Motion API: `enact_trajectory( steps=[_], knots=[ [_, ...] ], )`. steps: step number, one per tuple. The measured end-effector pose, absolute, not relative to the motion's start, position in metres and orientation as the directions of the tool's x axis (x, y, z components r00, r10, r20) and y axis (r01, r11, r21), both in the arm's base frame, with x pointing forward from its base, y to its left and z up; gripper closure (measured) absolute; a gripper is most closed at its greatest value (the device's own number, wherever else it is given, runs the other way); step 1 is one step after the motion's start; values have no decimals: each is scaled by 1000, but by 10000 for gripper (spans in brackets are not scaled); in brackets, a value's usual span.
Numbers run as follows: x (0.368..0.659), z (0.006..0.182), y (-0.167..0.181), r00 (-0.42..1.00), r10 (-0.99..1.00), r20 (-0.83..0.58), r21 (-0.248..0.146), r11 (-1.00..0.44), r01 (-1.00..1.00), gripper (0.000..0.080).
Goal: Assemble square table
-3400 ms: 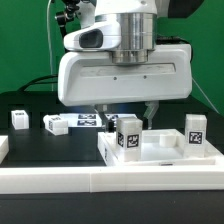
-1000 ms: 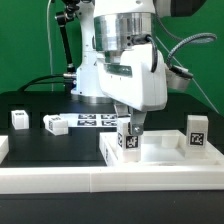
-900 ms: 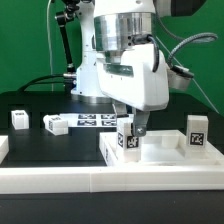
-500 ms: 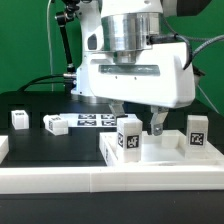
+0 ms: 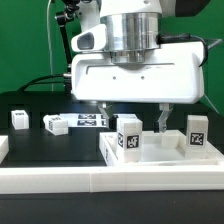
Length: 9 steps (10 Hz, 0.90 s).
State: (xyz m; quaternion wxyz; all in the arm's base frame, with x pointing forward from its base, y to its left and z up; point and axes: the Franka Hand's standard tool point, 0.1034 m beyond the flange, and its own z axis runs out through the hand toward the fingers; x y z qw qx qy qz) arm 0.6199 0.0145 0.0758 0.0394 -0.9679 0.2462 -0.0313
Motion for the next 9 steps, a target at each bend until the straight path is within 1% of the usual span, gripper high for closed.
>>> enact_trajectory(
  steps=[1, 3, 6, 8, 9],
  knots=[
    [621, 78, 14, 924, -378, 56, -77, -925, -373, 150],
    [622, 78, 8, 982, -174, 78, -59, -984, -170, 150],
    [623, 76, 4, 993, 63, 98, -32, -997, 67, 150],
    [623, 76, 2, 984, 145, 100, -20, -989, 148, 162],
    [623, 76, 2, 985, 138, 100, -21, -990, 141, 162]
  ],
)
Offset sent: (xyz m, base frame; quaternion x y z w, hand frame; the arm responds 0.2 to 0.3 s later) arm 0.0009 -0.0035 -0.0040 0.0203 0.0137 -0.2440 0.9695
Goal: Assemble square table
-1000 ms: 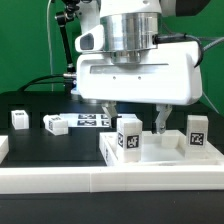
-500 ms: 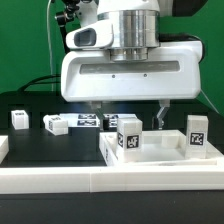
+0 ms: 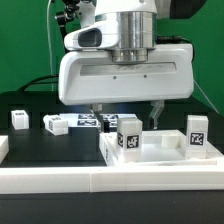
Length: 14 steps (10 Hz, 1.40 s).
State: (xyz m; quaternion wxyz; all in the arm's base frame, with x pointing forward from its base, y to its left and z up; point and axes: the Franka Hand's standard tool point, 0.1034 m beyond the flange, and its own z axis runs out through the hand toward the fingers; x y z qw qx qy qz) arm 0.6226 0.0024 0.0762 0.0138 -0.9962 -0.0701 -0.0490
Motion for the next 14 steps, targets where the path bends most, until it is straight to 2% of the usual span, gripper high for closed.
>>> enact_trajectory(
  steps=[2, 4, 7, 14],
  knots=[
    [623, 76, 2, 989, 106, 99, -24, -994, 108, 514],
    [623, 76, 3, 993, 58, 98, -32, -998, 61, 510],
    [623, 76, 1, 967, -240, 90, -62, -970, -235, 510],
    [614, 76, -7, 780, -621, 75, -44, -784, -619, 488]
  ],
)
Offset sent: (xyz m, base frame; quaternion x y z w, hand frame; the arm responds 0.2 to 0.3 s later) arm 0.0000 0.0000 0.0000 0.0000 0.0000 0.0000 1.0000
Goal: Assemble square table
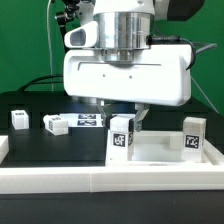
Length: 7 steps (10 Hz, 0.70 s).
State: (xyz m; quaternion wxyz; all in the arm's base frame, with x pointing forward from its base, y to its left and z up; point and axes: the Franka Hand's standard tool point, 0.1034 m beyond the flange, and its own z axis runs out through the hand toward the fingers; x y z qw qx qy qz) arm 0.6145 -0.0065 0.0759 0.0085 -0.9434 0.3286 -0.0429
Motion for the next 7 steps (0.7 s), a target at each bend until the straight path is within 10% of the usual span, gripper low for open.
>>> enact_trajectory(
  steps=[3, 4, 7],
  knots=[
    [613, 75, -8, 756, -650, 74, -42, -760, -649, 480],
    [613, 75, -8, 757, -649, 74, -42, -761, -648, 247],
    [613, 75, -8, 757, -649, 74, -41, -761, -648, 156]
  ],
)
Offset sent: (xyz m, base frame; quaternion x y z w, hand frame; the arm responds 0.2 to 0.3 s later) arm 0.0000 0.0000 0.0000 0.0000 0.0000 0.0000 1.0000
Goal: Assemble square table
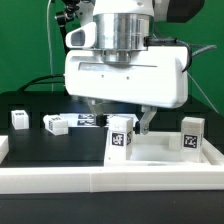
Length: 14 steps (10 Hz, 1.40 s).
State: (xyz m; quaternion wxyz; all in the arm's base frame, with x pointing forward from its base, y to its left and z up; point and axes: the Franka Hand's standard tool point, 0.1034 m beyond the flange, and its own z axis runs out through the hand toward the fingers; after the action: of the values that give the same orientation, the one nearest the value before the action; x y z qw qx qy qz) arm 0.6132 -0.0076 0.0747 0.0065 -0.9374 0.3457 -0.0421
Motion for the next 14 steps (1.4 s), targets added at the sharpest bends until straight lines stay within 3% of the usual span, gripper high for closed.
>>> enact_trajectory(
  steps=[6, 11, 14],
  knots=[
    [588, 88, 39, 602, -797, 45, -63, -604, -795, 150],
    [588, 87, 38, 599, -799, 44, -61, -601, -797, 150],
    [555, 87, 63, 414, -910, 0, -48, -413, -909, 150]
  ],
)
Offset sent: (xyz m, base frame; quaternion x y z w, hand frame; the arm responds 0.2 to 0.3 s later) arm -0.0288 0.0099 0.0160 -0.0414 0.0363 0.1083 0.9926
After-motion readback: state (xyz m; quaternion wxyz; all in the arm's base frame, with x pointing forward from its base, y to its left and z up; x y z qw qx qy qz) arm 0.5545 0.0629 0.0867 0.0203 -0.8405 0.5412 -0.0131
